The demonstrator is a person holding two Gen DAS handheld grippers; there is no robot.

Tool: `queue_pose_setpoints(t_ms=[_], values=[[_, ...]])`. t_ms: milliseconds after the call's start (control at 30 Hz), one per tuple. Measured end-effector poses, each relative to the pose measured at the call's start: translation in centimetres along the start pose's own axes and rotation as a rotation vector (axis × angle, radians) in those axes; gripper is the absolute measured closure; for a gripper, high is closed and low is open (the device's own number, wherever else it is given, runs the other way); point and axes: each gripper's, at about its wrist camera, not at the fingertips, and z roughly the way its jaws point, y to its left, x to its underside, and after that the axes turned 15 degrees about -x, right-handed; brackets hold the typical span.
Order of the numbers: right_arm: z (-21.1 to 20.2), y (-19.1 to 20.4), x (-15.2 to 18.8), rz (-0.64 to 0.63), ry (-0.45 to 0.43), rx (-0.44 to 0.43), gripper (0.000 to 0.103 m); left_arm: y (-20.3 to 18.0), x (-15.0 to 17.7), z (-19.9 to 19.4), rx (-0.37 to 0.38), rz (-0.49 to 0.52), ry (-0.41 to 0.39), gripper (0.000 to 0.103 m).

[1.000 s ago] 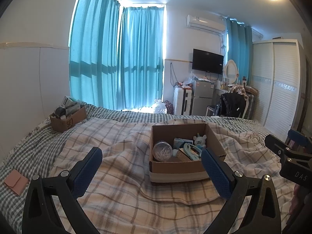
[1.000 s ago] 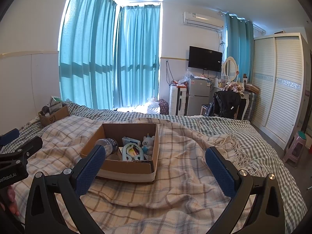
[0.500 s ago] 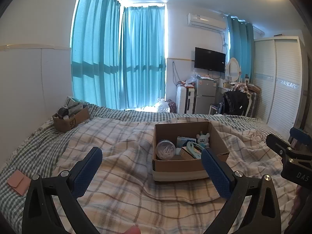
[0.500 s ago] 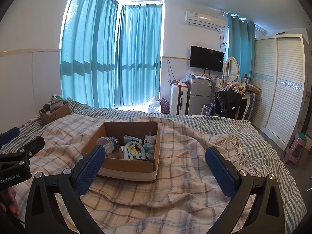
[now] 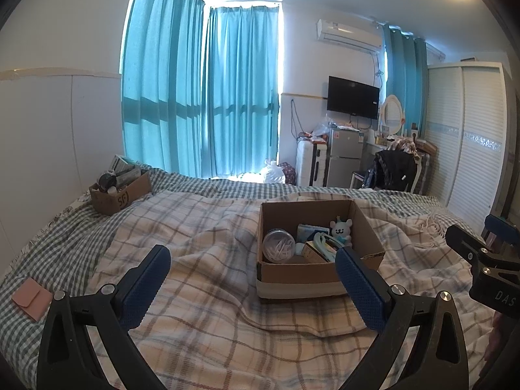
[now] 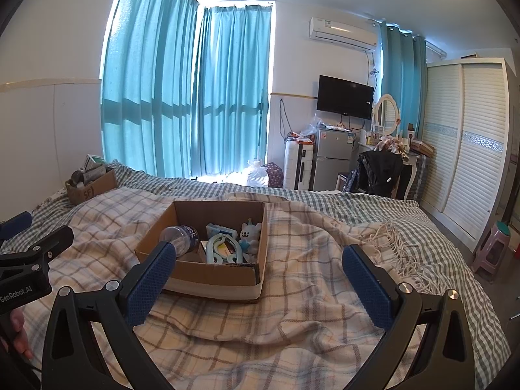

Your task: Organize objects

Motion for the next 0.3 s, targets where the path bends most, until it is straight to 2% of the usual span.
queue_pose_setpoints(t_ms=[300], values=[[-0.02,0.02,0.06,-0.002,0.001,-0.001,0.000,0.10,0.10,0.01,0.006,-0.005,0.002,0.000]])
